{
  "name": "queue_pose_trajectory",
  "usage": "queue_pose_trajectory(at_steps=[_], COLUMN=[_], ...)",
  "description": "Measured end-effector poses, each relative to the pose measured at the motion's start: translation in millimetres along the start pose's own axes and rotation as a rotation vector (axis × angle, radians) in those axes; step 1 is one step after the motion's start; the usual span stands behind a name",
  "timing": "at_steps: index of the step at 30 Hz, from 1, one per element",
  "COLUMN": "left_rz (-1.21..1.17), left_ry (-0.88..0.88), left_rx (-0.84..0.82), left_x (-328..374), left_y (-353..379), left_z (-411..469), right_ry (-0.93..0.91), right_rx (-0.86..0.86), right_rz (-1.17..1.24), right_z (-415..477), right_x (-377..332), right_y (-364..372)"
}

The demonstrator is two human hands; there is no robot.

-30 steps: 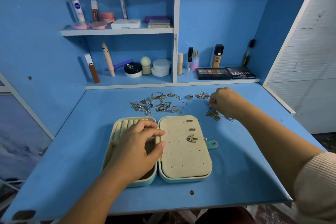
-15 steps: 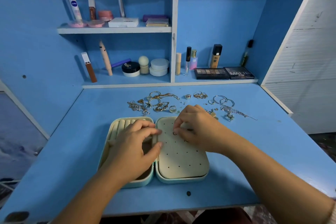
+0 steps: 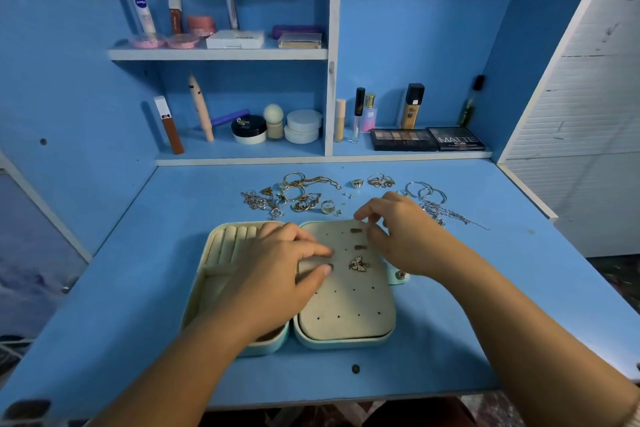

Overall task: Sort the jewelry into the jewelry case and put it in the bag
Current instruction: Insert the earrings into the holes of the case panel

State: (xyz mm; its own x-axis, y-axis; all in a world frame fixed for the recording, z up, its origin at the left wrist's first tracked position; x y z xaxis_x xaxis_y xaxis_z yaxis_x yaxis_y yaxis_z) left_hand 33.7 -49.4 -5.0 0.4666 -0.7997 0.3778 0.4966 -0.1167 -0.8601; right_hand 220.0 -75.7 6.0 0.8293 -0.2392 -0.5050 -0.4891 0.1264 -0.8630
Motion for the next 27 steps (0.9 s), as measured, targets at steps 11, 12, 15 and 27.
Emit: queue_pose_trajectory(at_steps=[11, 12, 15, 27], left_rz=[-0.101, -0.098, -0.116, -0.259], left_ry=[-0.016, -0.018, -0.033, -0.095], left_rx=[0.118, 0.125, 0.147, 0.214], left_x=[7, 7, 8, 13], left_y=[-2, -3, -7, -11], left_z=[-2, -2, -3, -11], right_ry=[0.17, 0.189, 0.243, 0.343], right_rx=[-0.053, -0.056, -0.046, -0.095], right_rz=[0.059, 0.096, 0.255, 0.606], right_z=[13, 13, 13, -46], right_x=[-2, -3, -6, 6], right_y=[5, 4, -1, 4])
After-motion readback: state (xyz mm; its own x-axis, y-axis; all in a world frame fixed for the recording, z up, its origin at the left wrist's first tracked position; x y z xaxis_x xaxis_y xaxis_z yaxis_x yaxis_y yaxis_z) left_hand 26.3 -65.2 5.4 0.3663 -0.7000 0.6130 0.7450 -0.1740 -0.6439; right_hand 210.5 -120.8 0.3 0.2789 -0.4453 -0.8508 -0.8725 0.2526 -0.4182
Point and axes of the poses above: each hand's wrist, its own z-axis towards the middle knuckle, its own y-axis out of the palm, x = y × z, the point moved 5 cm from there along z, towards the middle knuckle, and after that the axes turned 12 degrees about y, right-handed, at the moved point
